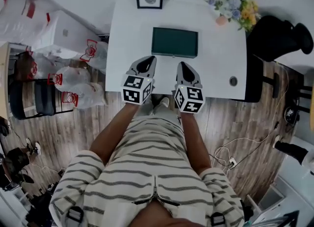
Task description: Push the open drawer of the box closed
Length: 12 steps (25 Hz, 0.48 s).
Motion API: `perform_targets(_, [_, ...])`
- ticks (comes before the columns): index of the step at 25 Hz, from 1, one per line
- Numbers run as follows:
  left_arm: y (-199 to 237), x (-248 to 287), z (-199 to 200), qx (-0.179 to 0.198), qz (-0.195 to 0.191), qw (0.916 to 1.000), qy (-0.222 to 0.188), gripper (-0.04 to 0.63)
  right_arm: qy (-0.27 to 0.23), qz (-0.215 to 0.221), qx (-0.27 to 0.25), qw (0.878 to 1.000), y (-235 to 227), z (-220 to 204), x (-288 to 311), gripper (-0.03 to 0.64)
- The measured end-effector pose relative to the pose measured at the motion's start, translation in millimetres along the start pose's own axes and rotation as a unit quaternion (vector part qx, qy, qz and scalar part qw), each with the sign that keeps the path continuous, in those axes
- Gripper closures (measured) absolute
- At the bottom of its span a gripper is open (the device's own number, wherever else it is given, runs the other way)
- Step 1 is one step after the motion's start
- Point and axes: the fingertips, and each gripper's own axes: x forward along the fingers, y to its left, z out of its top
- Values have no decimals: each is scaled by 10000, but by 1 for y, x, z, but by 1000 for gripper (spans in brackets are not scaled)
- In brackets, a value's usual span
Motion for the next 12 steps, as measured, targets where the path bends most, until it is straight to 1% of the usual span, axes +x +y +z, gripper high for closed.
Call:
perform_targets(4, [-10, -20, 11, 206, -50, 9995, -243, 594, -193, 48, 5, 9998, 6, 16, -17, 618])
perform_targets(7, [-17, -34, 19, 290, -93, 9987, -419, 594, -347, 108, 21, 9993, 13, 28, -29, 618])
perform_targets(12, [-27, -46, 28, 427, -134, 9965, -703, 594, -622, 129, -119, 9979, 23, 43, -46, 618])
